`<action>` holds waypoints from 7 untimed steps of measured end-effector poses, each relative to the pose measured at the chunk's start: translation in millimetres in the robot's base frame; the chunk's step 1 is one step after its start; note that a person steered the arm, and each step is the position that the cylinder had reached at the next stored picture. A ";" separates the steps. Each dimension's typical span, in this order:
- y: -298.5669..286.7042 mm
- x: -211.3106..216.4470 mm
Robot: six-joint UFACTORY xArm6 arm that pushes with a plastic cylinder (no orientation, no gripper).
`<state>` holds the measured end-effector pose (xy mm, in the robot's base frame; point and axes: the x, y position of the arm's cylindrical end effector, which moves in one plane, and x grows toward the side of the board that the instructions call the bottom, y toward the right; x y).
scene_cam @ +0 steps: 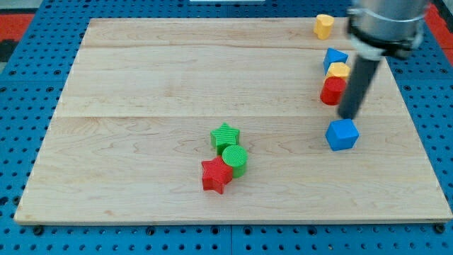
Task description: Move the red circle to the right of the green circle
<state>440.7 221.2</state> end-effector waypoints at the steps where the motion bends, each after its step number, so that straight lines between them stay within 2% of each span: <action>1: 48.3 -22.1; 2: 10.5 -48.8; 4: -205.9 -56.4; 5: -196.0 -17.1; 6: -188.2 -65.2; 7: -179.5 -58.5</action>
<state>382.2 41.6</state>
